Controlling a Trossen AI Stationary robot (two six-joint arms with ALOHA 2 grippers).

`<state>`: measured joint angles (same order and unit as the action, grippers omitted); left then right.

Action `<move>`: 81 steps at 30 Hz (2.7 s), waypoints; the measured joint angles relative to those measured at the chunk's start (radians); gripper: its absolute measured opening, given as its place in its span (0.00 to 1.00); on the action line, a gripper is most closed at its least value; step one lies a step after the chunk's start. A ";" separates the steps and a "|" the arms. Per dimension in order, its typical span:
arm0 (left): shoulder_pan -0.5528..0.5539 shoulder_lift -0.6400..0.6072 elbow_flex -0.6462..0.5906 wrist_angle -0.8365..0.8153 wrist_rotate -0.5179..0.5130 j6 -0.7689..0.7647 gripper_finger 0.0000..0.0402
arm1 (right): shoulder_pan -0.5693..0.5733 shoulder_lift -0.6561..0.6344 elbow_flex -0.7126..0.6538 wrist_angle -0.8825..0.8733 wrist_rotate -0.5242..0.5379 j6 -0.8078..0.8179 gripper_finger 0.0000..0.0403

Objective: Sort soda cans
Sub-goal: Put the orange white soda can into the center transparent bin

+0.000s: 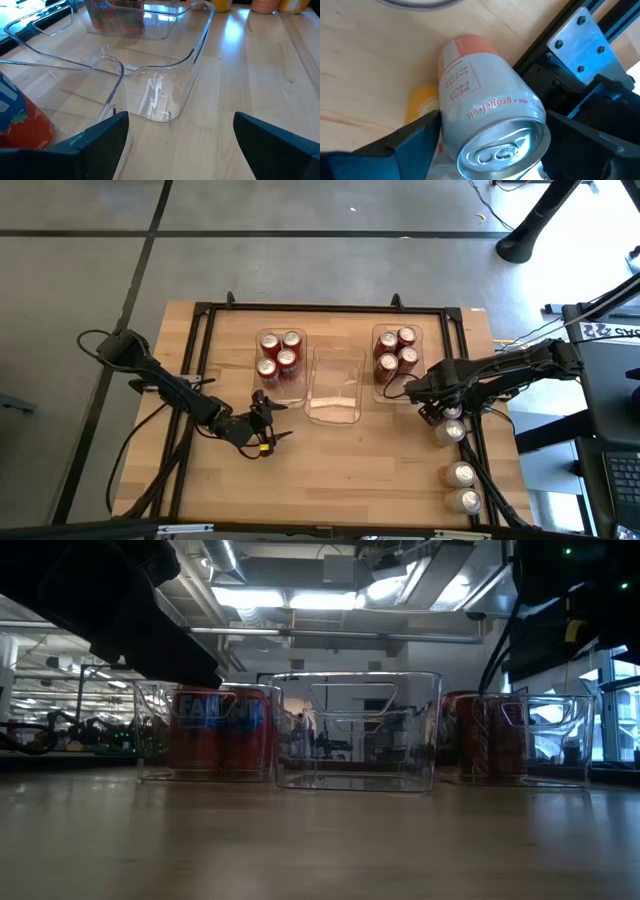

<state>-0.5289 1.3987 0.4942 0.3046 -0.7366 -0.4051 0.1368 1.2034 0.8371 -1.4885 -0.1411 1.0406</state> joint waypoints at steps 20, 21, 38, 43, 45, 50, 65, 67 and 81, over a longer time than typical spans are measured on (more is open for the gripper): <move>0.000 0.000 0.000 -0.002 -0.002 0.010 0.86 | 0.000 -0.001 -0.020 0.043 -0.011 0.010 0.77; 0.000 0.000 0.000 -0.002 -0.003 0.012 0.86 | 0.000 -0.002 -0.020 0.043 -0.010 0.009 0.76; 0.001 0.000 -0.001 -0.001 -0.011 0.005 0.86 | 0.001 0.001 0.069 0.033 0.041 0.002 0.72; 0.001 0.000 -0.001 -0.001 -0.011 0.005 0.86 | 0.001 0.001 0.124 0.029 0.044 0.001 0.72; 0.001 0.000 -0.001 -0.001 -0.011 0.006 0.86 | 0.001 0.001 0.150 0.032 0.044 0.002 0.72; 0.000 0.000 -0.001 -0.001 -0.010 0.005 0.86 | 0.001 0.001 0.217 0.097 0.017 -0.003 0.72; 0.000 0.001 -0.001 0.016 -0.003 0.002 0.86 | 0.001 0.008 0.355 0.389 0.053 -0.215 0.72; 0.000 0.007 -0.001 0.040 0.001 -0.001 0.86 | 0.000 0.011 0.356 0.450 0.078 -0.265 0.72; 0.072 0.095 0.003 0.182 -0.018 0.000 0.86 | -0.061 0.113 0.357 0.729 0.243 -0.604 0.72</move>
<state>-0.4565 1.4940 0.4970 0.4867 -0.7542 -0.4046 0.0754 1.3161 1.1942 -0.7597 0.1019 0.4362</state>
